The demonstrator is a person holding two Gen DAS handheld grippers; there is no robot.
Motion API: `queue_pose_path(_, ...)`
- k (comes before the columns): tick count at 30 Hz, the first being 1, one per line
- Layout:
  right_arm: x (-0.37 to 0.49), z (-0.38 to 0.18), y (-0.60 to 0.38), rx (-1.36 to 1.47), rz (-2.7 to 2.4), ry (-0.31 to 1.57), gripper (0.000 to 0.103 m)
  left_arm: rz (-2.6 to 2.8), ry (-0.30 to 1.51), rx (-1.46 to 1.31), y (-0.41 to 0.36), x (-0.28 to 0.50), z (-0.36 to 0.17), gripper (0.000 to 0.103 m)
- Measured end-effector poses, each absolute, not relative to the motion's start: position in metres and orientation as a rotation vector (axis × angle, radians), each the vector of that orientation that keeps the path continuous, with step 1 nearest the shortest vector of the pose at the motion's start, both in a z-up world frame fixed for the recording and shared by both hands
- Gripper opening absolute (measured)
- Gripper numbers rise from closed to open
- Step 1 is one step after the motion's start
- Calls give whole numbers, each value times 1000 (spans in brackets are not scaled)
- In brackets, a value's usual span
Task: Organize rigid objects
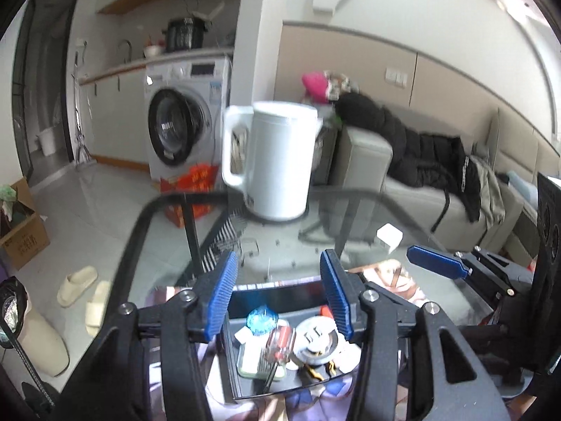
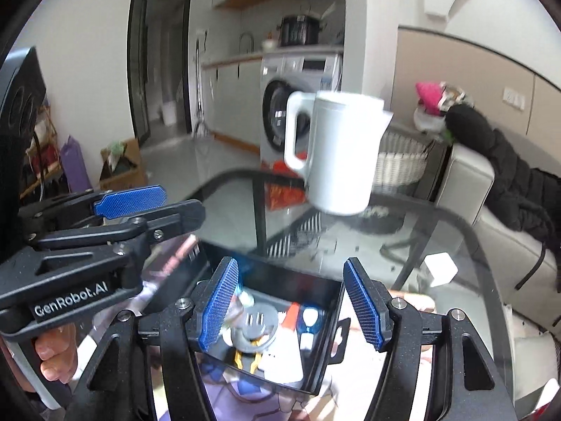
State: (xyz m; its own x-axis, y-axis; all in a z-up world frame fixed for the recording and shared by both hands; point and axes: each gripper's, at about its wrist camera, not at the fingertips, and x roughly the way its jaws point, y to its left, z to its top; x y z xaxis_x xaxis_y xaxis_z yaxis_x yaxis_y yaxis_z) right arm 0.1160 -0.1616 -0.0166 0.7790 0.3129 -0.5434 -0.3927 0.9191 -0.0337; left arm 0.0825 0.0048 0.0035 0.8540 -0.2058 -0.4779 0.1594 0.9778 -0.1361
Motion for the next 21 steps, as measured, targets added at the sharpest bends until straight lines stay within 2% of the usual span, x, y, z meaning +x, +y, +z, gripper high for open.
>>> queue_pose_path(2,106,-7,-165,-135,378,506,64,-181,457,-97,7,74,12,55)
queue_pose_path(4,96,3,-168,-114,387,440,67,-154,380,-100,11,61,21,73)
queue_pose_path(5,91,8,-169,-112,381,410,70,-132,336,-101,13,52,26,87)
queue_pose_path(6,85,12,-171,-106,373,376,75,-116,303,-99,14,46,29,94)
queue_pose_path(7,78,15,-172,-94,378,349,79,-103,260,-93,15,38,34,96)
queue_pose_path(11,54,29,-178,-60,389,260,85,-81,166,-53,15,15,45,99)
queue_pose_path(15,30,40,-188,-17,368,195,98,-66,92,-42,18,-9,50,103)
queue_pose_path(21,9,48,-200,7,361,182,102,-34,86,-64,28,-33,51,103)
